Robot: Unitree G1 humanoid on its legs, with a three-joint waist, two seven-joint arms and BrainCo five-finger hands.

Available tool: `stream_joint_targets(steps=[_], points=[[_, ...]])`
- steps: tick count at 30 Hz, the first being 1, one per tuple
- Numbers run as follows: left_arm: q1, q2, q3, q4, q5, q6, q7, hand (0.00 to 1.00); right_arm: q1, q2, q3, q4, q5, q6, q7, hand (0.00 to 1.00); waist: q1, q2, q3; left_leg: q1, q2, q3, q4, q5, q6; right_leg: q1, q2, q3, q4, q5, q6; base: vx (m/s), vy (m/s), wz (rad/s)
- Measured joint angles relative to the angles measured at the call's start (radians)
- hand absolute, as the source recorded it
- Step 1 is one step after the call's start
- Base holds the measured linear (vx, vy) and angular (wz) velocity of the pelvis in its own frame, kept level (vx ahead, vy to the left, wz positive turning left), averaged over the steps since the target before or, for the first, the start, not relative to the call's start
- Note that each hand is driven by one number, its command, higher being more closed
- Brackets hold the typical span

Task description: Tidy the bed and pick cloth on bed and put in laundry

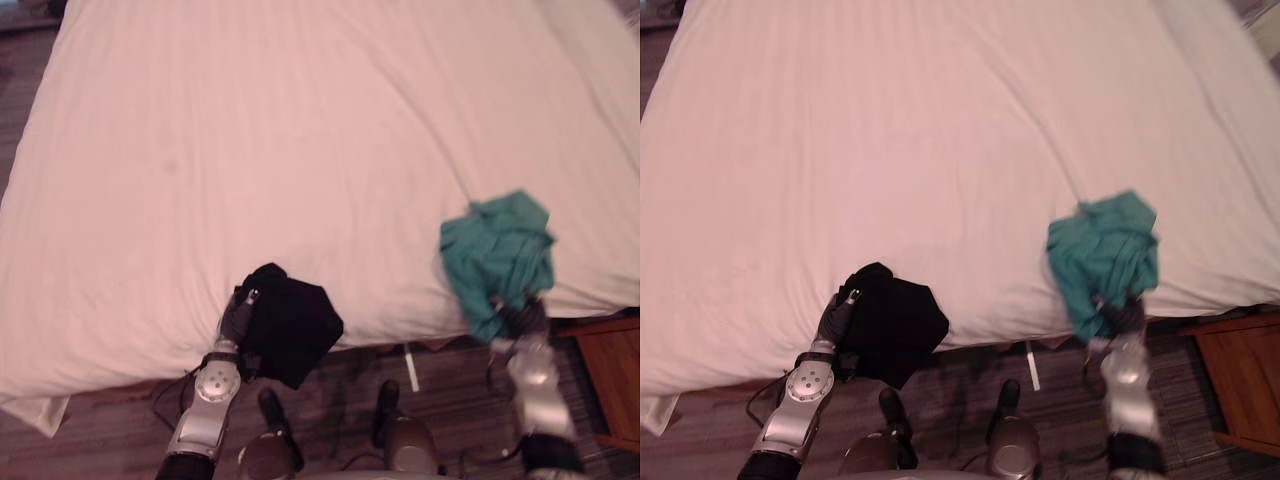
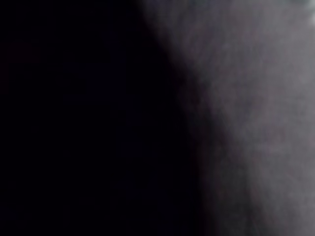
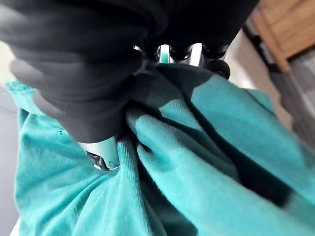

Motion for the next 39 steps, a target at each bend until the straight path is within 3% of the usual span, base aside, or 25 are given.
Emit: stream_joint_targets(steps=[5, 6, 7, 9, 15, 17, 18, 19, 20, 21, 22, 23, 25, 27, 28, 29, 30, 31, 33, 34, 35, 36, 37, 38, 39], points=[[0.072, -0.073, 0.003, 0.032, -0.004, 0.012, 0.014, 1.0, 0.217, 0.116, 0.033, -0.032, -0.018, -0.005, 0.045, 1.0, -0.027, 0.008, -0.054, 0.043, -0.011, -0.006, -0.001, -0.016, 0.0, 0.039, -0.004, 0.041, 0.014, -0.024, -0.001, 0.01, -0.006, -0.03], [0.089, -0.093, -0.001, 0.033, -0.01, 0.015, 0.022, 1.0, 0.256, 0.128, 0.043, -0.024, -0.028, -0.005, 0.046, 1.0, -0.036, 0.01, -0.057, 0.049, -0.011, -0.028, 0.0, -0.021, 0.003, 0.039, 0.022, 0.14, 0.051, -0.079, 0.014, -0.04, -0.074, 0.48], [0.099, -0.111, -0.002, 0.04, -0.022, 0.016, 0.027, 1.0, 0.28, 0.137, 0.046, -0.015, -0.039, -0.005, 0.046, 1.0, -0.048, 0.011, -0.058, 0.046, -0.012, -0.068, -0.004, -0.021, 0.004, 0.048, 0.064, 0.243, 0.071, -0.128, -0.002, -0.04, -0.143, 0.75], [0.1, -0.135, -0.003, 0.067, -0.048, 0.015, 0.044, 1.0, 0.285, 0.134, 0.06, 0.027, -0.046, -0.004, 0.046, 1.0, -0.04, 0.017, -0.069, 0.042, -0.022, -0.108, -0.008, -0.011, 0.002, 0.051, 0.087, 0.294, 0.094, -0.154, -0.017, 0.01, -0.104, 0.59], [0.149, -0.155, 0.007, 0.176, -0.211, 0.007, 0.064, 1.0, 0.196, 0.09, 0.263, 0.218, -0.051, -0.006, 0.059, 1.0, 0.037, 0.04, -0.12, -0.02, -0.04, -0.275, 0.008, 0.022, 0.014, 0.113, 0.052, 0.121, 0.096, -0.177, -0.017, 0.02, -0.032, 0.85], [0.152, -0.177, 0.042, 0.185, -0.266, 0.004, 0.074, 1.0, 0.162, 0.083, 0.312, 0.241, -0.069, -0.006, 0.065, 1.0, 0.063, 0.043, -0.128, -0.108, -0.058, -0.367, 0.02, 0.026, 0.057, 0.139, 0.03, -0.043, 0.094, -0.185, -0.031, 0.02, -0.012, 2.17], [0.157, -0.183, 0.054, 0.188, -0.277, 0.004, 0.086, 1.0, 0.162, 0.079, 0.314, 0.247, -0.081, -0.003, 0.063, 1.0, 0.069, 0.046, -0.128, -0.139, -0.05, -0.307, 0.026, -0.008, 0.117, 0.188, 0.024, -0.157, 0.063, -0.165, -0.062, 0.02, -0.009, 2.3], [0.158, -0.183, 0.061, 0.189, -0.277, 0.004, 0.088, 1.0, 0.166, 0.078, 0.314, 0.248, -0.084, -0.002, 0.062, 1.0, 0.067, 0.039, -0.127, -0.149, -0.047, -0.253, 0.037, -0.034, 0.155, 0.217, 0.018, -0.205, 0.039, -0.155, -0.066, 0.07, 0.014, 2.95], [0.149, -0.182, 0.082, 0.194, -0.285, 0.004, 0.092, 1.0, 0.169, 0.07, 0.314, 0.255, -0.086, 0.008, 0.057, 1.0, 0.069, 0.02, -0.122, -0.179, -0.015, -0.015, 0.113, -0.086, 0.235, 0.273, -0.005, -0.315, 0.006, -0.144, -0.071, 0.14, 0.093, 2.91], [0.154, -0.186, 0.093, 0.205, -0.296, 0.004, 0.104, 1.0, 0.177, 0.061, 0.314, 0.26, -0.086, 0.027, 0.044, 1.0, 0.075, 0.036, -0.125, -0.199, 0.06, 0.222, 0.209, -0.106, 0.302, 0.309, -0.004, -0.412, 0.01, -0.145, -0.069, 0.12, 0.094, 2.76], [0.159, -0.185, 0.098, 0.208, -0.299, 0.004, 0.11, 1.0, 0.185, 0.061, 0.314, 0.26, -0.086, 0.037, 0.038, 1.0, 0.074, 0.04, -0.127, -0.199, 0.089, 0.305, 0.248, -0.107, 0.31, 0.326, -0.004, -0.452, 0.009, -0.145, -0.069, 0.14, 0.139, 2.57], [0.17, -0.183, 0.104, 0.212, -0.314, 0.005, 0.113, 1.0, 0.212, 0.061, 0.316, 0.259, -0.086, 0.04, 0.029, 1.0, 0.063, 0.048, -0.132, -0.198, 0.131, 0.463, 0.324, -0.108, 0.311, 0.374, -0.003, -0.561, 0.01, -0.142, -0.065, 0.2, 0.187, 2.61], [0.167, -0.187, 0.104, 0.212, -0.315, 0.009, 0.111, 1.0, 0.221, 0.058, 0.316, 0.256, -0.086, 0.046, 0.024, 1.0, 0.071, 0.062, -0.142, -0.239, 0.112, 0.45, 0.353, -0.127, 0.264, 0.402, -0.014, -0.673, 0.042, -0.135, -0.052, 0.22, 0.236, 2.37], [0.169, -0.191, 0.113, 0.213, -0.313, 0.023, 0.111, 1.0, 0.179, 0.069, 0.315, 0.22, -0.088, 0.047, 0.024, 1.0, 0.082, 0.057, -0.143, -0.282, 0.02, 0.33, 0.341, -0.154, 0.269, 0.403, -0.118, -0.733, 0.238, -0.13, -0.058, 0.14, 0.253, 1.74], [0.169, -0.194, 0.114, 0.213, -0.312, 0.028, 0.112, 1.0, 0.169, 0.07, 0.315, 0.211, -0.088, 0.047, 0.023, 1.0, 0.085, 0.054, -0.142, -0.282, -0.002, 0.298, 0.339, -0.159, 0.273, 0.401, -0.148, -0.72, 0.299, -0.125, -0.085, 0.16, 0.274, 1.72], [0.169, -0.192, 0.111, 0.213, -0.312, 0.036, 0.113, 1.0, 0.151, 0.076, 0.316, 0.188, -0.088, 0.044, 0.023, 1.0, 0.073, 0.054, -0.141, -0.281, -0.045, 0.212, 0.338, -0.167, 0.272, 0.378, -0.171, -0.616, 0.421, -0.173, -0.135, 0.13, 0.19, 1.46], [0.168, -0.188, 0.11, 0.213, -0.312, 0.037, 0.113, 1.0, 0.143, 0.081, 0.316, 0.167, -0.088, 0.043, 0.022, 1.0, 0.066, 0.054, -0.141, -0.279, -0.062, 0.177, 0.33, -0.166, 0.269, 0.347, -0.151, -0.529, 0.449, -0.206, -0.12, 0.15, 0.182, 1.89], [0.156, -0.179, 0.103, 0.215, -0.311, 0.041, 0.113, 1.0, 0.14, 0.092, 0.32, 0.123, -0.088, 0.029, 0.021, 1.0, 0.061, 0.051, -0.143, -0.266, -0.105, 0.11, 0.294, -0.153, 0.252, 0.283, -0.097, -0.369, 0.479, -0.255, -0.102, 0.12, 0.104, 1.72], [0.139, -0.175, 0.072, 0.228, -0.309, 0.043, 0.116, 1.0, 0.142, 0.106, 0.312, 0.084, -0.084, 0.007, 0.017, 1.0, 0.04, 0.046, -0.143, -0.202, -0.192, -0.013, 0.173, -0.106, 0.213, 0.184, 0.003, -0.163, 0.488, -0.322, -0.097, 0.14, 0.09, 2.18], [0.127, -0.174, 0.042, 0.243, -0.308, 0.043, 0.121, 1.0, 0.147, 0.111, 0.298, 0.08, -0.081, 0.0, 0.007, 1.0, 0.012, 0.062, -0.138, -0.157, -0.217, -0.058, 0.106, -0.117, 0.195, 0.134, 0.064, -0.085, 0.487, -0.34, -0.098, 0.22, 0.079, 2.85], [0.113, -0.162, 0.033, 0.278, -0.301, 0.042, 0.121, 1.0, 0.161, 0.149, 0.264, 0.077, -0.076, -0.005, -0.01, 1.0, -0.018, 0.013, -0.131, -0.145, -0.226, -0.033, 0.18, -0.194, 0.156, 0.055, 0.059, 0.012, 0.443, -0.347, -0.088, 0.15, 0.047, 2.46], [0.104, -0.149, 0.027, 0.274, -0.293, 0.039, 0.121, 1.0, 0.168, 0.17, 0.254, 0.065, -0.071, -0.005, -0.02, 1.0, -0.024, -0.016, -0.123, -0.18, -0.206, -0.064, 0.32, -0.202, 0.277, 0.024, 0.03, 0.046, 0.43, -0.346, -0.08, 0.24, -0.066, 2.08], [0.099, -0.152, 0.009, 0.287, -0.281, 0.038, 0.126, 1.0, 0.175, 0.154, 0.249, 0.057, -0.057, -0.01, -0.028, 1.0, -0.014, 0.011, -0.099, -0.188, -0.167, -0.145, 0.418, -0.26, 0.224, 0.006, 0.017, 0.089, 0.376, -0.341, -0.011, 0.15, -0.118, 1.49], [0.085, -0.134, -0.003, 0.335, -0.273, 0.049, 0.129, 1.0, 0.171, 0.161, 0.235, 0.099, -0.04, -0.003, -0.032, 1.0, -0.016, -0.02, -0.088, -0.145, -0.201, -0.182, 0.398, -0.247, 0.214, 0.027, 0.005, 0.15, 0.265, -0.269, -0.001, 0.15, -0.118, 1.35], [0.088, -0.13, -0.012, 0.343, -0.272, 0.05, 0.129, 1.0, 0.175, 0.16, 0.229, 0.103, -0.033, -0.002, -0.037, 1.0, -0.016, -0.014, -0.091, -0.13, -0.205, -0.2, 0.377, -0.242, 0.204, 0.041, 0.017, 0.15, 0.231, -0.24, -0.008, 0.12, -0.026, 1.07]])
